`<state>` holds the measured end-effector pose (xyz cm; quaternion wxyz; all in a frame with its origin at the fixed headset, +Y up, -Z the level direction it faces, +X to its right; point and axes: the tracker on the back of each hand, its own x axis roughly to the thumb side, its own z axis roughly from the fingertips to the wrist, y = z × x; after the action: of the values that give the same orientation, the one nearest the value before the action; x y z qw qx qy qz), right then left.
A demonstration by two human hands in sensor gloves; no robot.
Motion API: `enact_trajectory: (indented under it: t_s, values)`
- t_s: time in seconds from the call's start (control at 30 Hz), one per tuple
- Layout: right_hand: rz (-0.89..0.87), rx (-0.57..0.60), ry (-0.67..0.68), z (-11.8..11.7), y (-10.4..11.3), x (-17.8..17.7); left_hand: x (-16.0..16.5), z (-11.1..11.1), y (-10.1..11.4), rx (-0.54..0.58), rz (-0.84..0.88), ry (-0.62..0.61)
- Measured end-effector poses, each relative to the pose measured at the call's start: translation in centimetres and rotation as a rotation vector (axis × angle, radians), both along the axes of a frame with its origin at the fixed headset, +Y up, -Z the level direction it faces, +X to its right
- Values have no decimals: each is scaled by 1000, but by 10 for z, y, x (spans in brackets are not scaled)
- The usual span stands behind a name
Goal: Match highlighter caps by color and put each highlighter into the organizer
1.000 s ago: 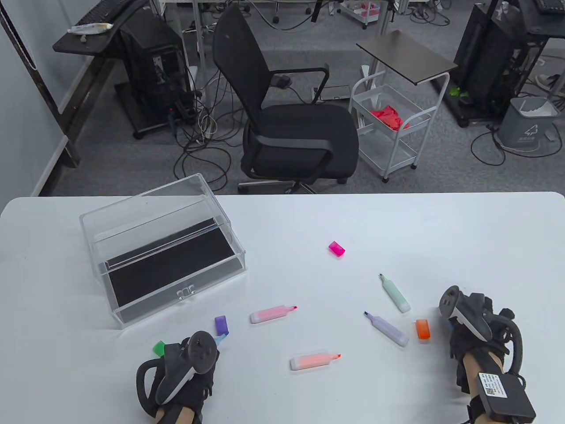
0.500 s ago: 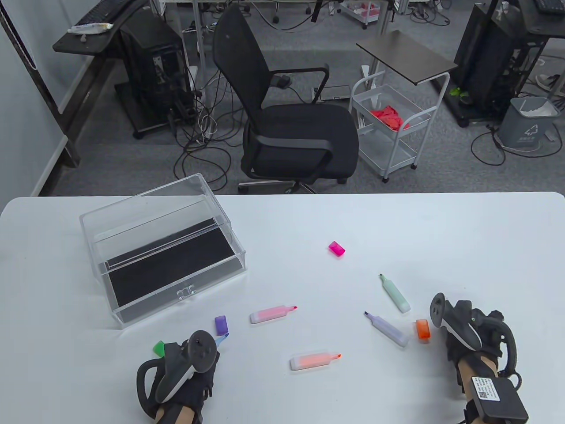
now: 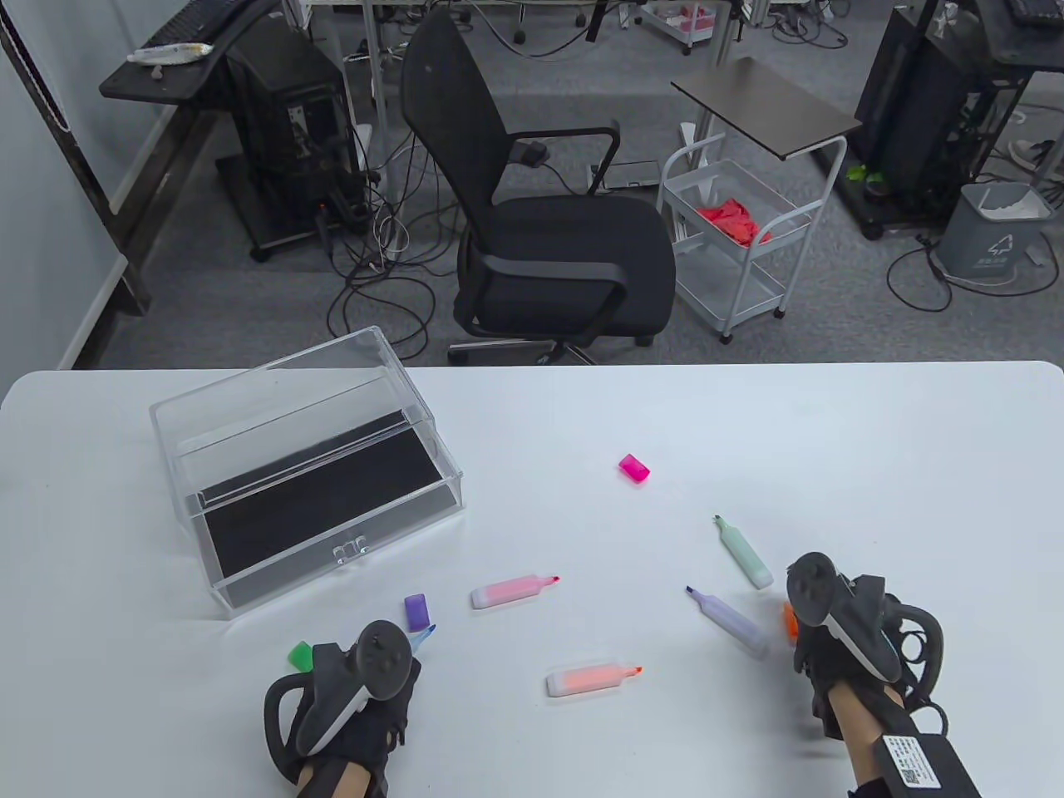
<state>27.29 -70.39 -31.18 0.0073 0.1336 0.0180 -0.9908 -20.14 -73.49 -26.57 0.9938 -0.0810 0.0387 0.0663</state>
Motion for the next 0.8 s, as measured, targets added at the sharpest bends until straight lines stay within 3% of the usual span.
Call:
enact_trajectory:
  t_s: [0.43, 0.8]
  values:
    - [-197, 70, 171, 18, 12, -75, 10, -1, -3, -14, 10, -44]
    - [-438, 92, 231, 29, 2, -131, 18, 0, -6, -17, 18, -82]
